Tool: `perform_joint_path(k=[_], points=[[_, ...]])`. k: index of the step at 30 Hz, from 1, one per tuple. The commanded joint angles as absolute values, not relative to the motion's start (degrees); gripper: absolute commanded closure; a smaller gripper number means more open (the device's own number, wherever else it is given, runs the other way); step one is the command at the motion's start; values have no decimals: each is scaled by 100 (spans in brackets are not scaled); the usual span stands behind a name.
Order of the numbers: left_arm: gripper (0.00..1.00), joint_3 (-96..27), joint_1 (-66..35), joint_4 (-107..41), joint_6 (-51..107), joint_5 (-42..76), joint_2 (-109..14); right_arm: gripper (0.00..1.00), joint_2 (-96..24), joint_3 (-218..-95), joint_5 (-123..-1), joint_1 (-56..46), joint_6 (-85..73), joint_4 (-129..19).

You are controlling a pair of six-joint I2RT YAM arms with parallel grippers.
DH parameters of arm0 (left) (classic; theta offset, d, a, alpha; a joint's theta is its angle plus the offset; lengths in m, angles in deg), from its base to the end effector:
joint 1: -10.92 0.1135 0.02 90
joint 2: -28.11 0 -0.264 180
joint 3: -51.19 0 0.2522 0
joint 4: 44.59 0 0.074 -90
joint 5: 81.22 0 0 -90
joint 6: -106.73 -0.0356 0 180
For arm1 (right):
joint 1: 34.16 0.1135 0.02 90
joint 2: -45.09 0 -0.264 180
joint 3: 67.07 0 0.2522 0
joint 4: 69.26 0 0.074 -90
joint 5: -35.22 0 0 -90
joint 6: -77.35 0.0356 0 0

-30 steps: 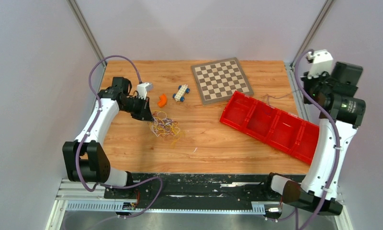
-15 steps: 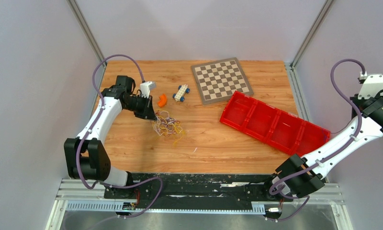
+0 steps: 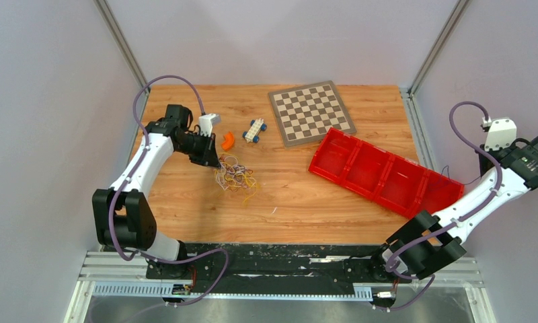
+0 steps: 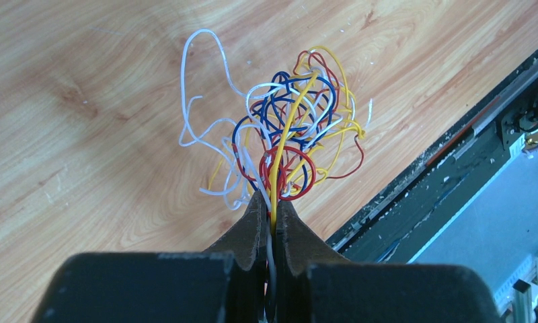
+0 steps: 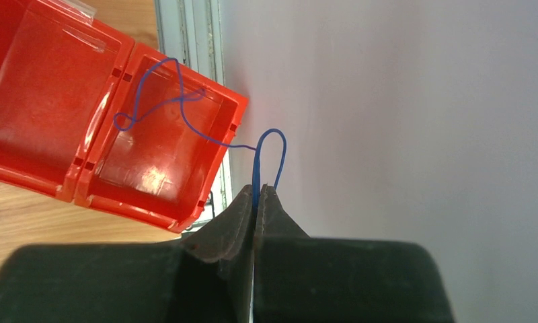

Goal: Untangle the cables

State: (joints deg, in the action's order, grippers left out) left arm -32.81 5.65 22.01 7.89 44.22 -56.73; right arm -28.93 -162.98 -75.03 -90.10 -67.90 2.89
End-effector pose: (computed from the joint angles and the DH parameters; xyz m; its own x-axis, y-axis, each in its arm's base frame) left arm 0.2848 -0.0470 0.2776 -0.8631 0.2053 -0.4614 0.4341 0.7684 -0.4702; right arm 0.1502 -0.2002 0.3787 -0.7823 -0.2192 -0.5831 0.0185 0.9274 -0.3736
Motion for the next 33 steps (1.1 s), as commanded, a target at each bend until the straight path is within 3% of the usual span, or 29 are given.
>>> perform_joint_path(k=[1, 12, 14, 17, 20, 21, 27, 33], points=[[100, -3622, 500, 2155, 889, 4421, -5762, 100, -2838, -16053, -7439, -8815, -7128, -370], [100, -3679, 451, 2132, 896, 4375, -5936, 97, -2488, -14241, -6742, -7812, -7131, -880], [100, -3701, 454, 2160, 885, 4380, -5966, 89, -2568, -14110, -6667, -7728, -7129, -880], [100, -3756, 449, 2229, 844, 4384, -6000, 68, -2672, -14302, -6564, -7711, -7181, -576], [100, -3770, 449, 2227, 830, 4394, -6014, 36, -2678, -14823, -6603, -7714, -7306, 63], [100, -3775, 450, 2226, 836, 4418, -6027, 30, -2663, -15007, -6682, -7714, -7345, 413], [100, -3744, 458, 2247, 820, 4560, -6083, 18, -2843, -16487, -8119, -7444, -7171, 2284], [100, -3449, 697, 2252, 747, 5420, -5873, 4, -3028, -17136, -9591, -5167, -5329, 2532]])
